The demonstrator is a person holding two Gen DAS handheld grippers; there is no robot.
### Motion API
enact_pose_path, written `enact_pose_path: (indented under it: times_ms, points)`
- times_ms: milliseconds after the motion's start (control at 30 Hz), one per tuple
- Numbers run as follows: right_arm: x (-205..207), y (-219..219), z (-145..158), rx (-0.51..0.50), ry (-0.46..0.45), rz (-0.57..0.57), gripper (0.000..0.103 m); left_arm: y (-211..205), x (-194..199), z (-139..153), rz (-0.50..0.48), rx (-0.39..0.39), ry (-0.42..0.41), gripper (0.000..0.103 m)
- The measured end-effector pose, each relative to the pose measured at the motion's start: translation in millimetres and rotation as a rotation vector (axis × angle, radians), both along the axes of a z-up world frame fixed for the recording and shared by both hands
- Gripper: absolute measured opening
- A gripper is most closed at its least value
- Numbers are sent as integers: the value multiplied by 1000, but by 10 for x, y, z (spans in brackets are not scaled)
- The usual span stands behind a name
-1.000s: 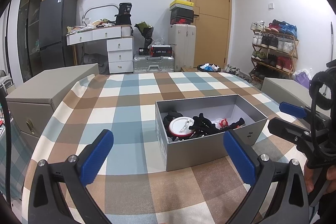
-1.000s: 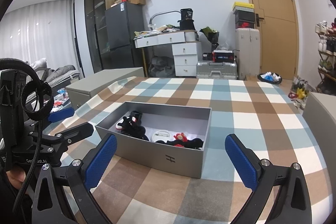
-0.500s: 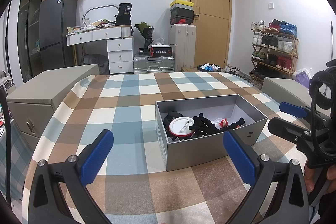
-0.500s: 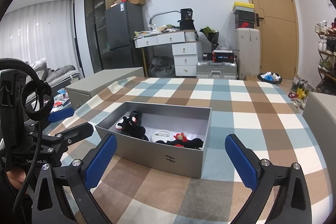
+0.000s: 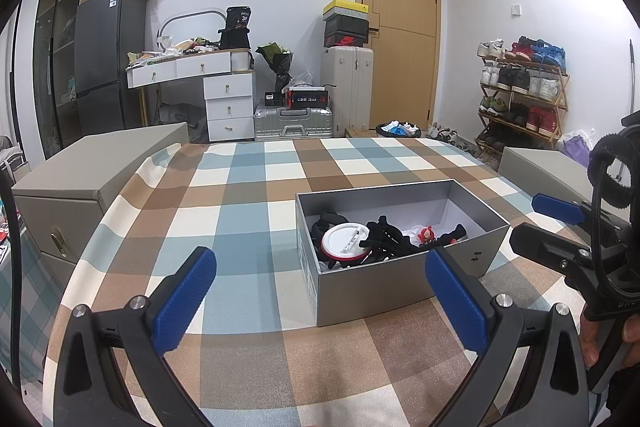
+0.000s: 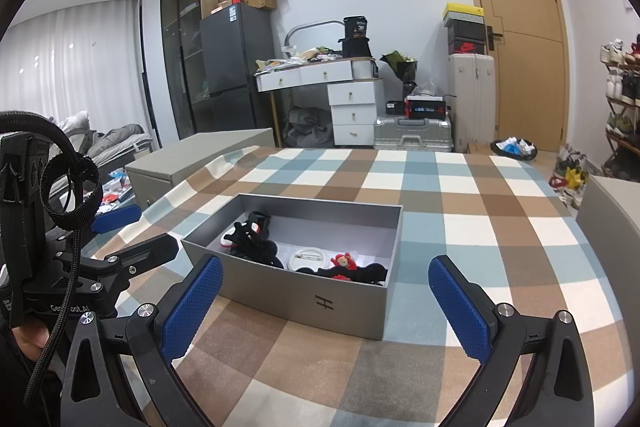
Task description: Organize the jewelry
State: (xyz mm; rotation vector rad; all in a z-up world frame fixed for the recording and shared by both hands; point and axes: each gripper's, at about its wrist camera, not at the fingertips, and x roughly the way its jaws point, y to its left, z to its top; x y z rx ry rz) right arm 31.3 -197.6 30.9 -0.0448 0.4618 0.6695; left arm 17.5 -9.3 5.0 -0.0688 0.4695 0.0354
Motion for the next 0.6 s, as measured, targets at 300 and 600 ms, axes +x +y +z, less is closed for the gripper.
enact_pose_path:
  times_ms: [300,600]
  points:
    - [-1,-2,1,0,0,0,103,-5,2,-2,0,0,0,102]
    - [0,0,0,0,0,0,103,2,-8,14,-4,1,-8,102]
